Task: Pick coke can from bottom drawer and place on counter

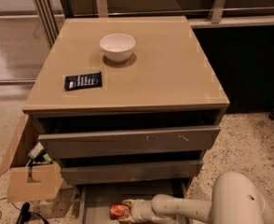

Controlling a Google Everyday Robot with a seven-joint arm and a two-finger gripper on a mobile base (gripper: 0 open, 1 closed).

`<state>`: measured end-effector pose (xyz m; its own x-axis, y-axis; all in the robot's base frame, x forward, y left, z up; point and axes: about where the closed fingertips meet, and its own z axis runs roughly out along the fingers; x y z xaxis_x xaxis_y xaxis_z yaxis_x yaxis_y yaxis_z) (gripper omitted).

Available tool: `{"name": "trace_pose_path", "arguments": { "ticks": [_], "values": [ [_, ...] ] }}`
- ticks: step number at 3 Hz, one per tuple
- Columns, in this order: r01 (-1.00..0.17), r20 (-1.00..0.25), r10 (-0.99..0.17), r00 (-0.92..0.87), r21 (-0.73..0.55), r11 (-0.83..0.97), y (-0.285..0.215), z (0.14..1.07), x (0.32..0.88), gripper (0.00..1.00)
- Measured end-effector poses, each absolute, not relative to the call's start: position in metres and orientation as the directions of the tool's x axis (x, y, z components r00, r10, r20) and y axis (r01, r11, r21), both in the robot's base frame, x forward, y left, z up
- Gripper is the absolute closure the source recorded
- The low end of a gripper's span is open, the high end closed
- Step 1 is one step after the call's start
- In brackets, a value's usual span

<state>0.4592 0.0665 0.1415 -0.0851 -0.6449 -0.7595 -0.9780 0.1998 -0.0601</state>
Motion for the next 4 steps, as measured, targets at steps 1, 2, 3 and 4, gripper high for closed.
{"name": "trace_pose_path", "arguments": {
  "ticks": [1, 2, 3, 4],
  "values": [
    [-0.978, -0.76, -0.645, -0.085, -0.06, 0.2, 0.067, 0.142, 0.459, 0.8],
    [-0.978, -0.76, -0.645, -0.085, -0.06, 0.2, 0.067, 0.142, 0.459, 1.0],
    [-0.978, -0.762, -0.642, -0.088, -0.056, 0.201, 0.067, 0.142, 0.458, 1.0],
    [-0.981, -0.784, -0.617, -0.069, -0.061, 0.187, 0.063, 0.165, 0.454, 1.0]
  ]
}}
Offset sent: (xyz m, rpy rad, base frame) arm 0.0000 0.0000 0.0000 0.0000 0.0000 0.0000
